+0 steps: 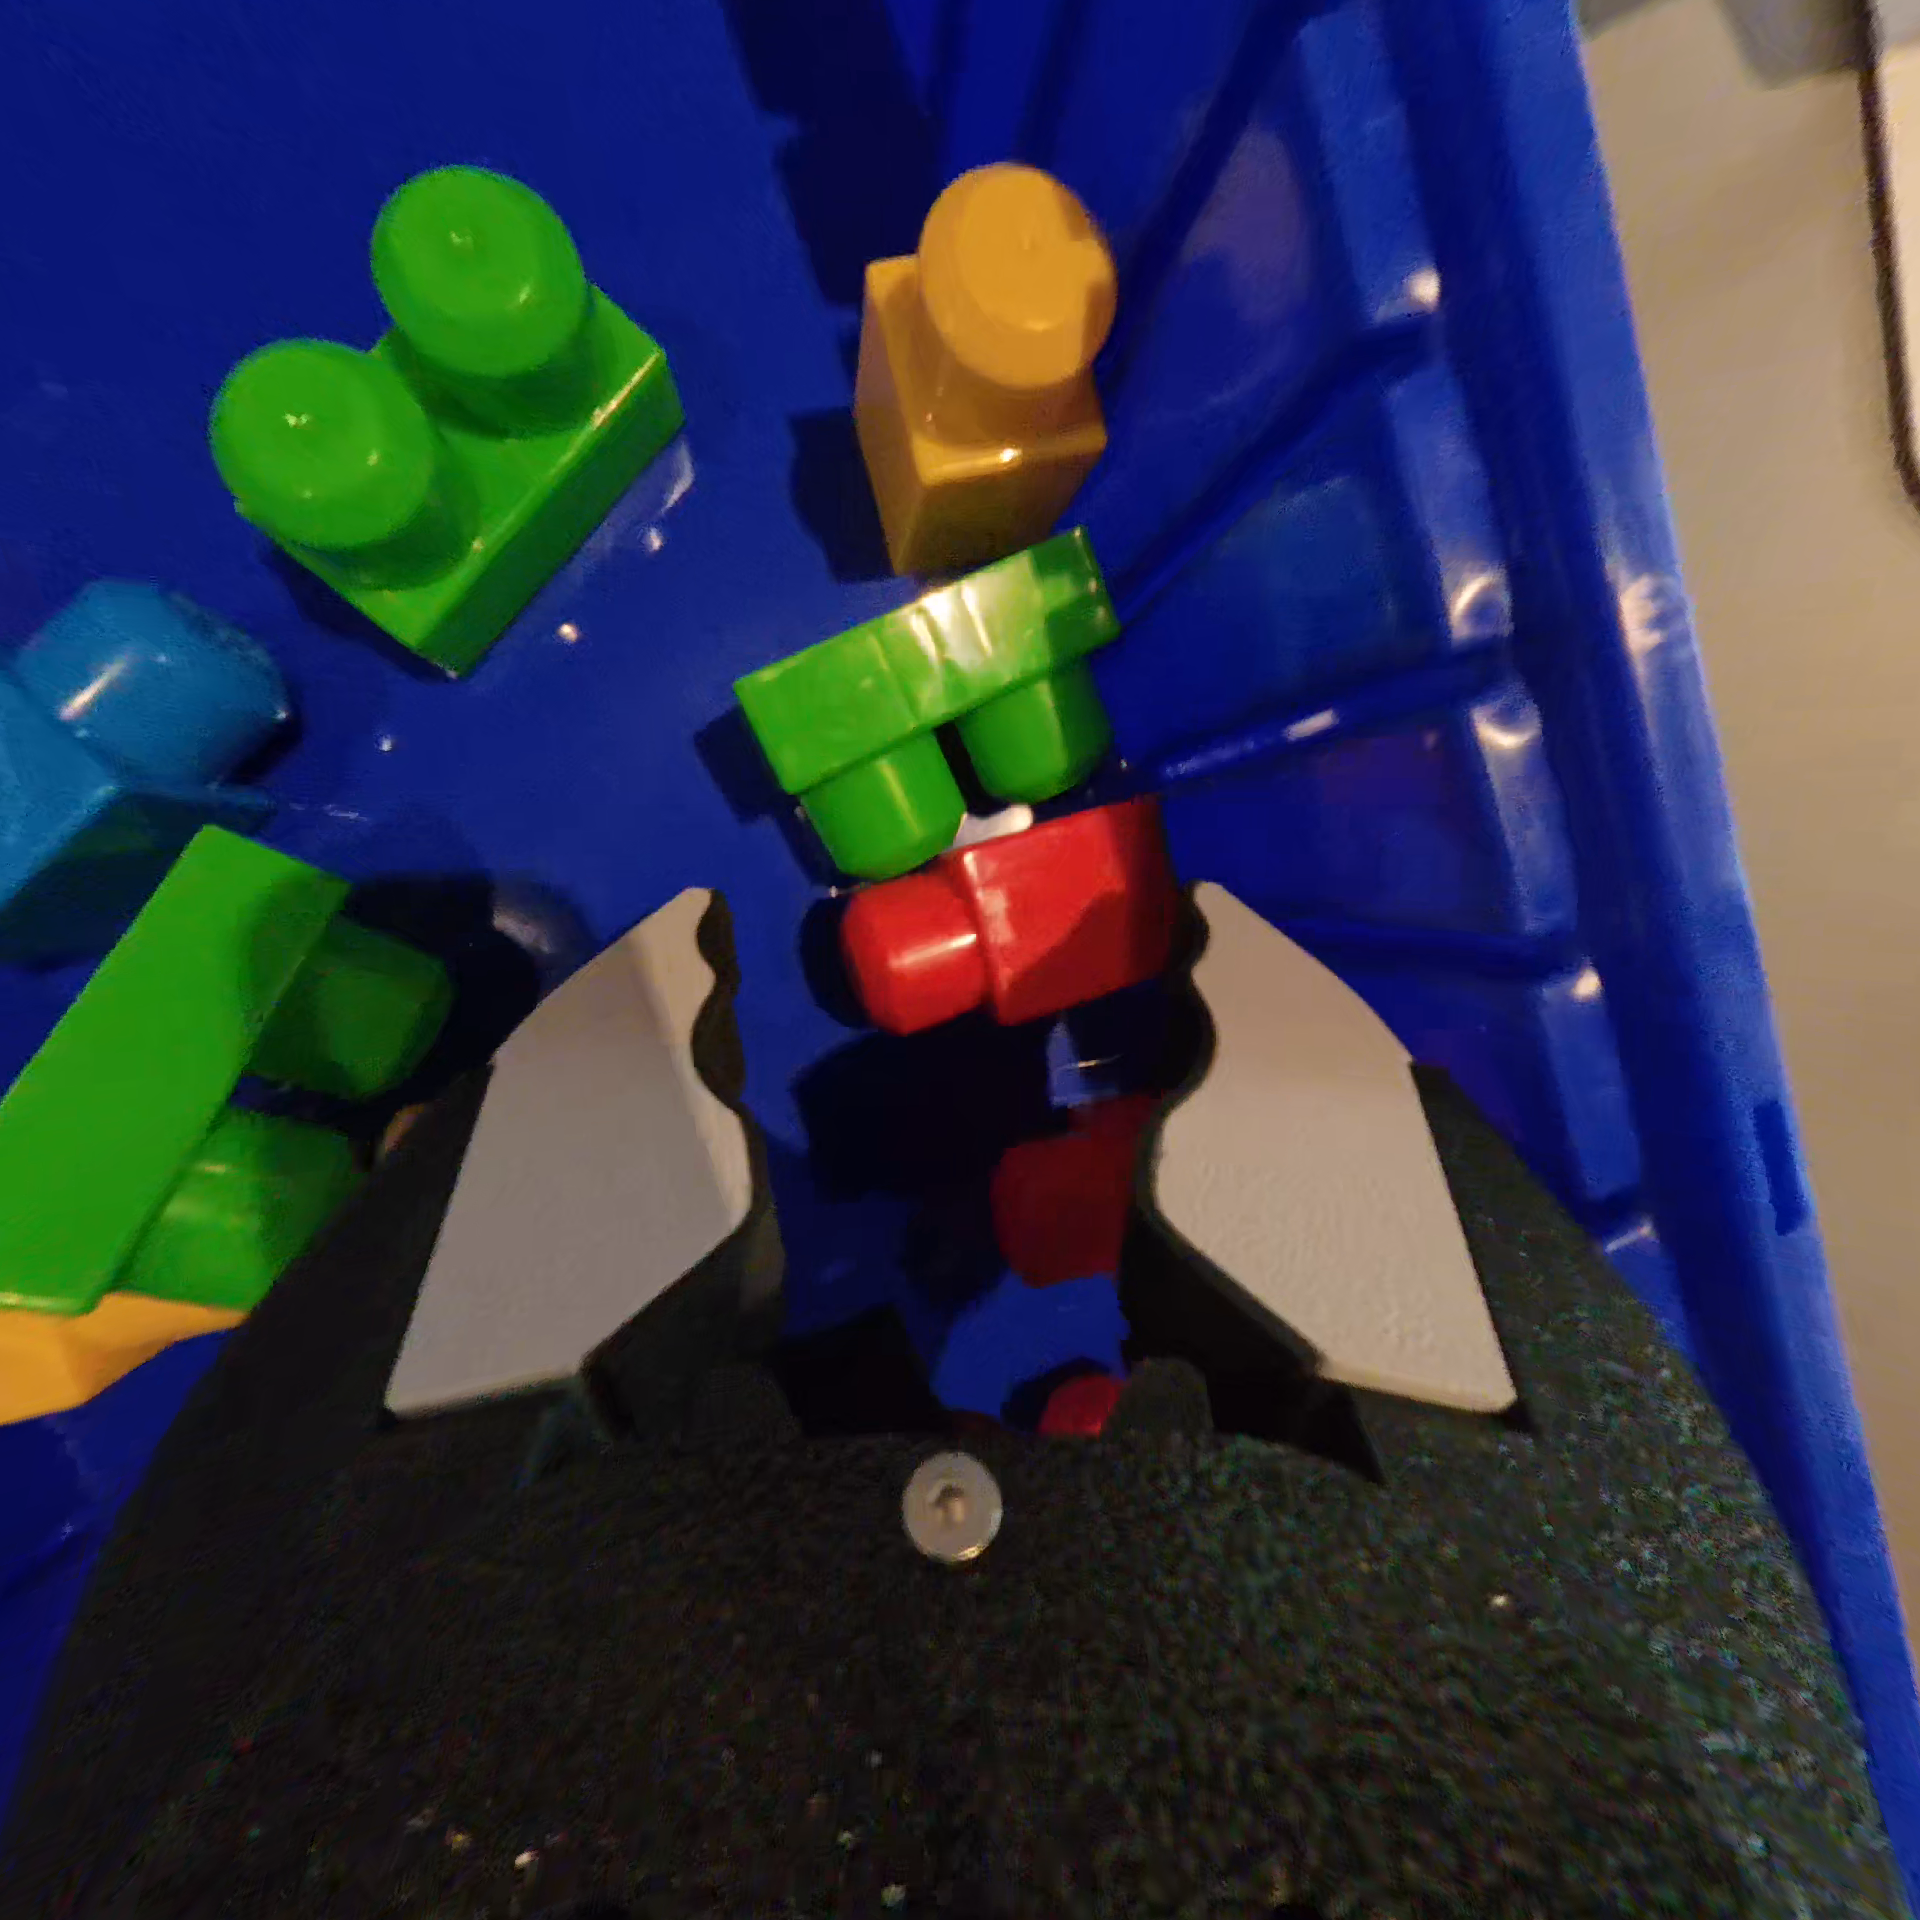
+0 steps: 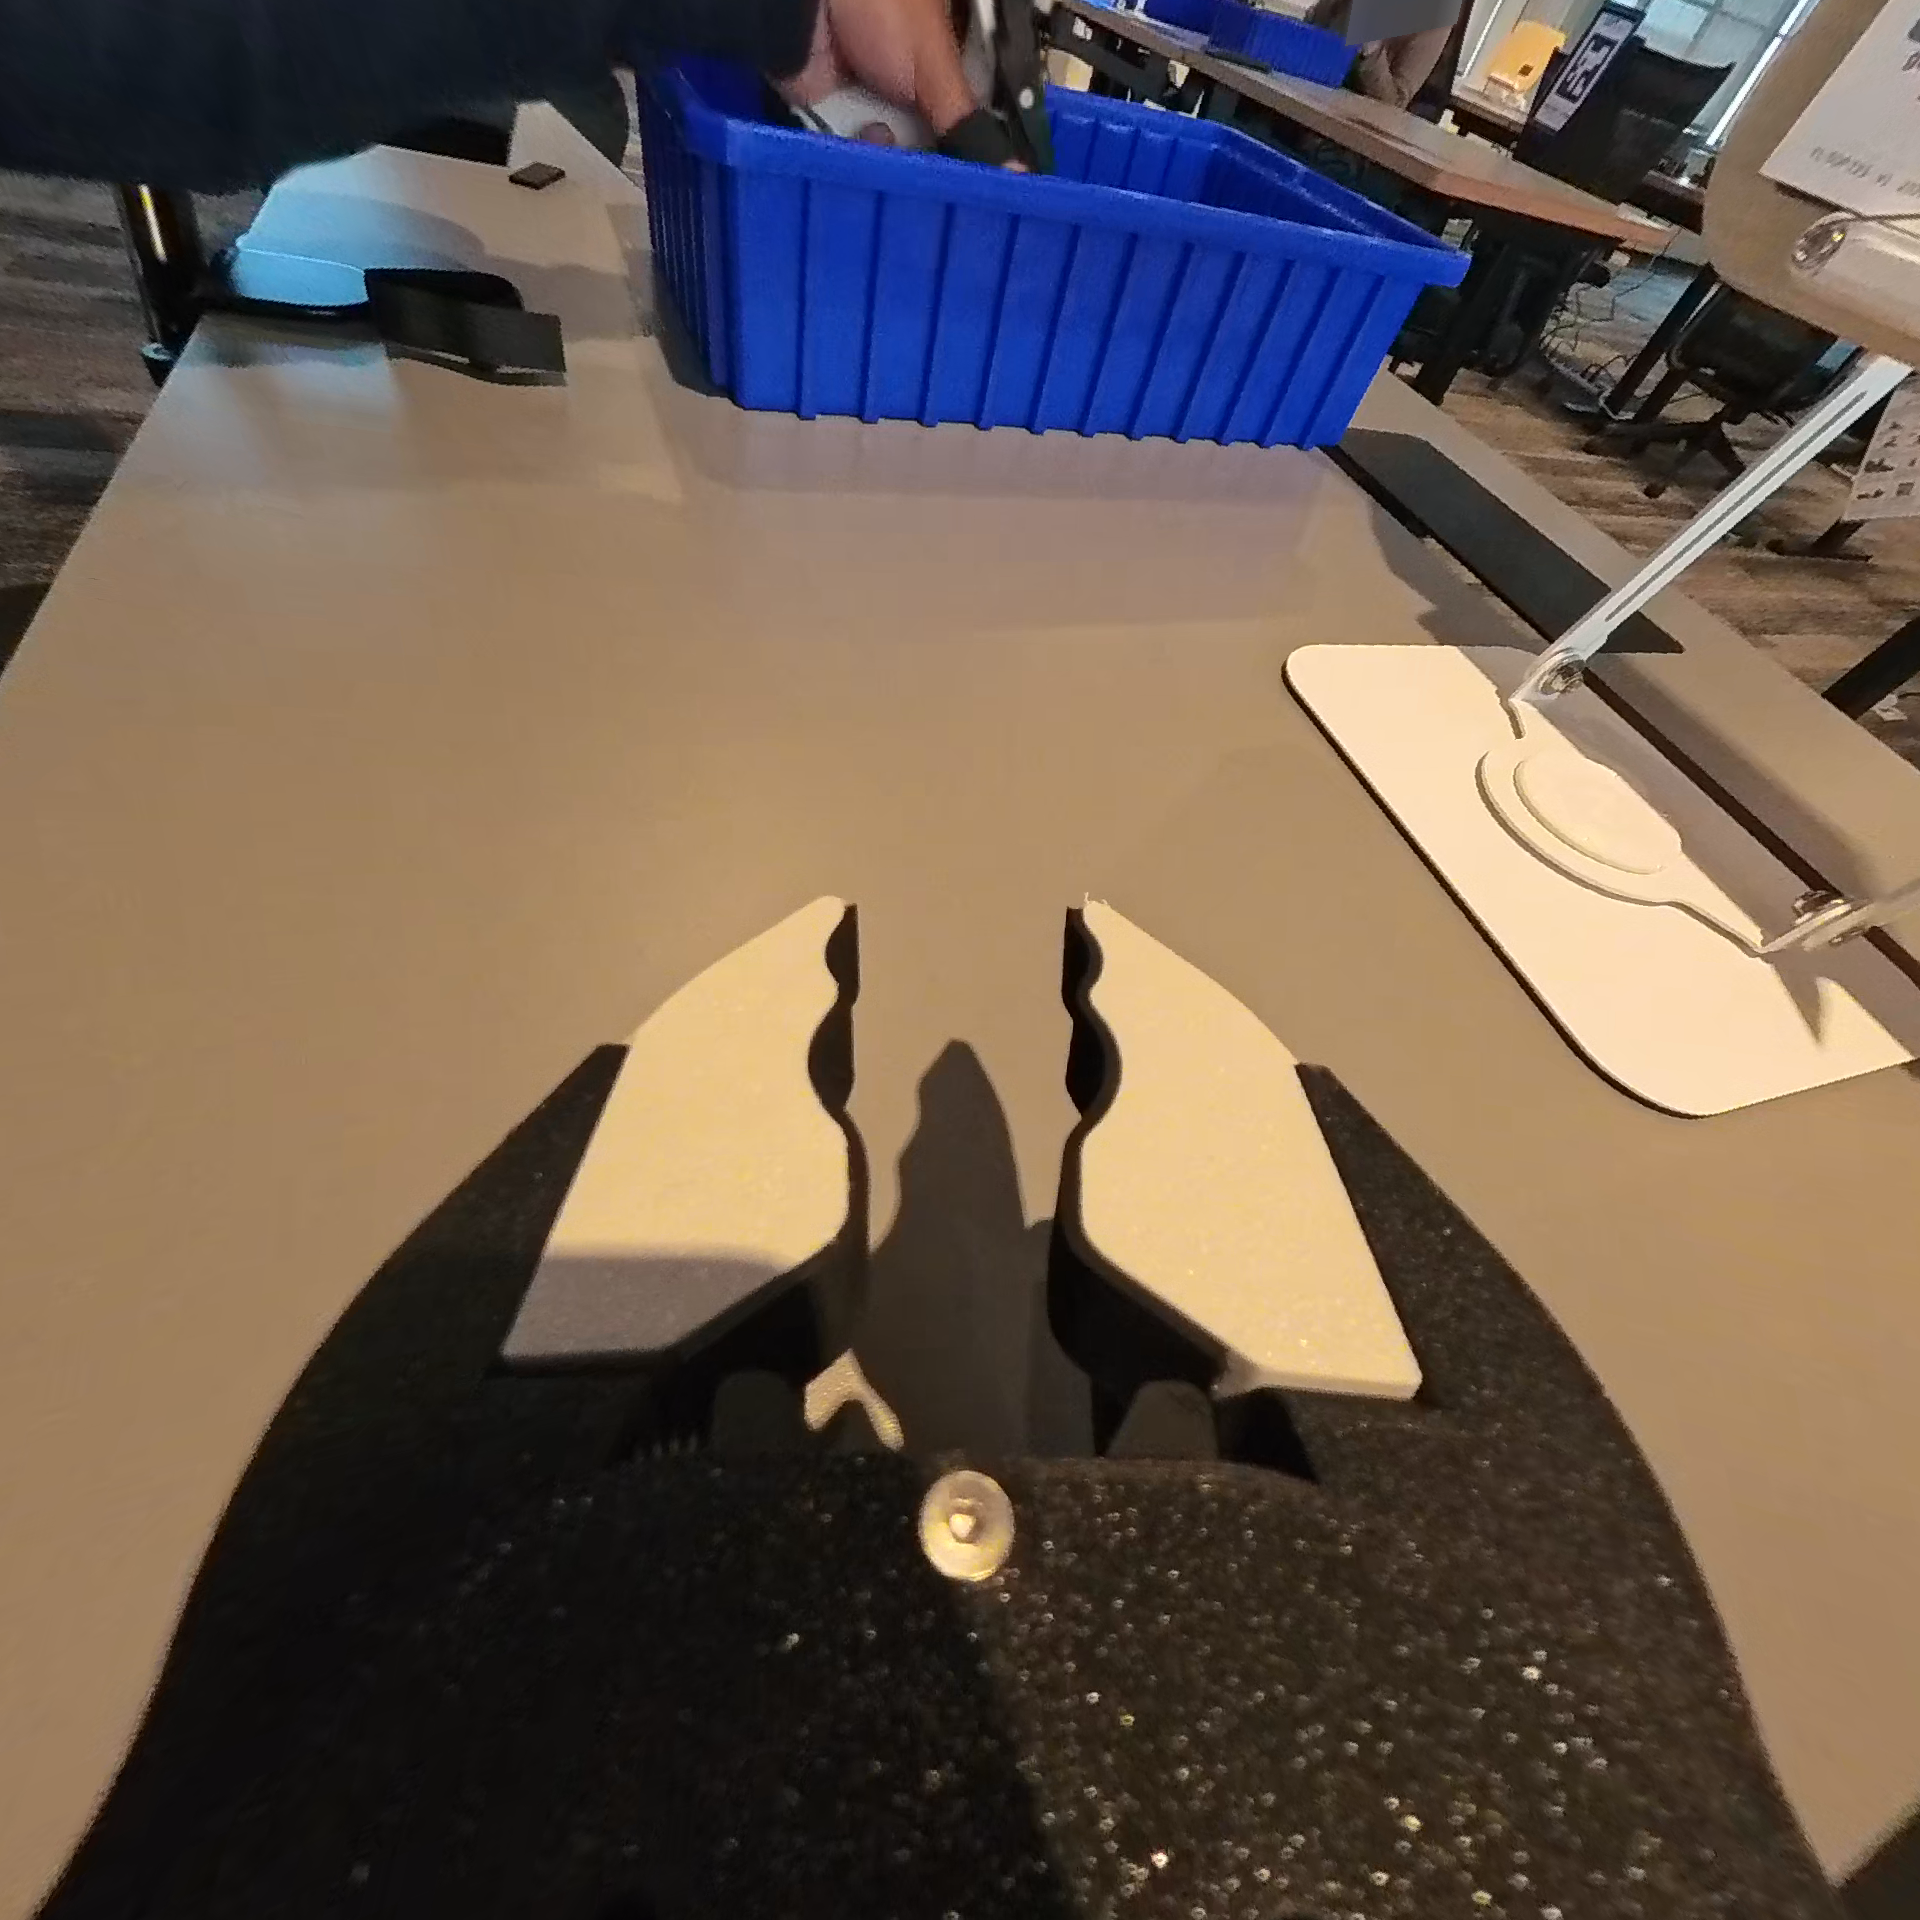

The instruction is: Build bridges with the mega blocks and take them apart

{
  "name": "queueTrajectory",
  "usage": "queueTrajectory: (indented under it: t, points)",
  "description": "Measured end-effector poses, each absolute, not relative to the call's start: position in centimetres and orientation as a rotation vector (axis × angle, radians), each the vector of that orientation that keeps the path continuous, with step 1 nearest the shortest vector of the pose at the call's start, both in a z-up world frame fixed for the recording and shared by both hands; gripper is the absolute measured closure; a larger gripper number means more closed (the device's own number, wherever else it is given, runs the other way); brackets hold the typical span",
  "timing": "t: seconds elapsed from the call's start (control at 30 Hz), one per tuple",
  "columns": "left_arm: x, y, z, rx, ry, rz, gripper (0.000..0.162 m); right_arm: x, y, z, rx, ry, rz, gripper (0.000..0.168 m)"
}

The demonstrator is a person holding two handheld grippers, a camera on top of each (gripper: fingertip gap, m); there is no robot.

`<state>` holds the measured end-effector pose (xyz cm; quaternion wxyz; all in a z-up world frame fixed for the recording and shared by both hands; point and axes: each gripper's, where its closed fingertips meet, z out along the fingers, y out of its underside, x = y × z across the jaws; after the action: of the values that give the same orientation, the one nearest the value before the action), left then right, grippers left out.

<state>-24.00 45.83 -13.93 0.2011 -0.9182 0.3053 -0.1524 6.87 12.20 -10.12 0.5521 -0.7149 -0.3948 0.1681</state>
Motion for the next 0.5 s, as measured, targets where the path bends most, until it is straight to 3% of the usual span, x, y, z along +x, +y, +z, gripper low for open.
queueTrajectory:
  t: [0.13, 0.37, 0.5]
  points:
    - [-23.5, 46.2, -13.9, -2.557, 0.820, -0.462, 0.092, 6.9, 12.2, -10.1, -1.689, -0.935, 0.402, 0.131]
    - [-22.9, 45.7, -13.9, -2.553, 0.796, -0.607, 0.088, 6.8, 12.1, -10.1, -1.687, -0.941, 0.400, 0.132]
    - [-22.5, 45.5, -14.0, -2.554, 0.791, -0.654, 0.105, 6.8, 12.1, -10.2, -1.687, -0.944, 0.395, 0.132]
